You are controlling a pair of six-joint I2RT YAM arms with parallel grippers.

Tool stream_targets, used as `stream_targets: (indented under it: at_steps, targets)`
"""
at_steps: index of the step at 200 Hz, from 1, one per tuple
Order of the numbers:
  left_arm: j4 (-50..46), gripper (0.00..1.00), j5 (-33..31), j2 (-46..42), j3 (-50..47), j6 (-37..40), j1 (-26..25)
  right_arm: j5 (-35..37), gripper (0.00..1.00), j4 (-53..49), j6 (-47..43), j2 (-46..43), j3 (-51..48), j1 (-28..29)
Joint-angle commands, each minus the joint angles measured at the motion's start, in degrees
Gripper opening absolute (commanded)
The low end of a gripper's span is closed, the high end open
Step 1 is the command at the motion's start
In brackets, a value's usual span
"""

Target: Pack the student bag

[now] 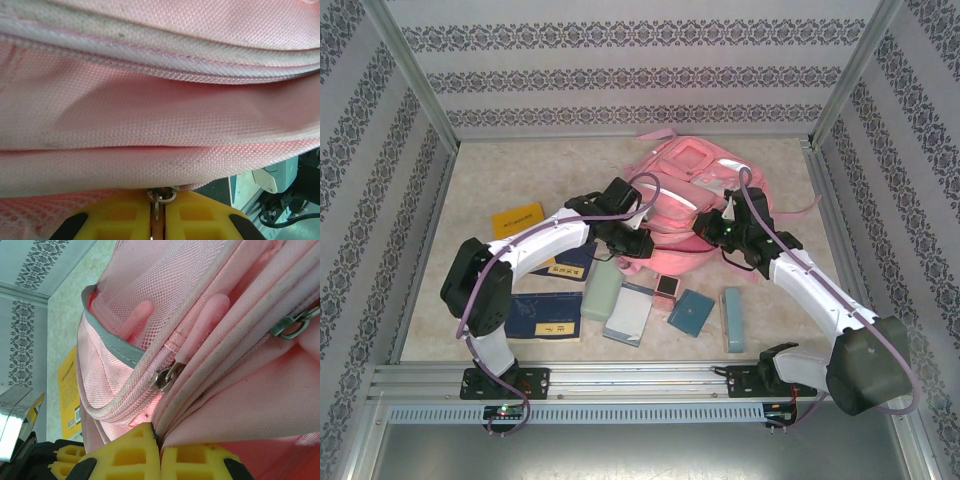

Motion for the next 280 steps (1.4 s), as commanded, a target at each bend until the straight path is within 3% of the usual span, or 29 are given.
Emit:
stream_targets:
  at_steps: [1,85,112,208,280]
  targets:
    - [1.83,0.13,-2.44,1.03,-0.85,-1.06,0.26,-0.94,0.00,4.80,-0.70,-0.44,1.38,0.41]
    - [2.42,0.15,-2.63,1.11,-2.38,-0.82,-0.25,-1.27,0.00,5.92,0.25,0.32,1.08,0.42]
    - [2.78,0.00,-2.61,1.10,-2.47,-0.89,-0.32,-1.23,0.00,6.04,0.44,0.42,0.89,0.37]
    - [-0.47,0.00,-10.12,-0.67,-2.81,0.87,0.58,-0.19,0.00,3.45,-1.76,0.09,1.51,-0.06]
    - [-0.09,0.00,-11.06,-1.49,-3.56,-0.73,5.26,-0.52,0.00,2.77,-2.20,0.05,1.41,-2.87]
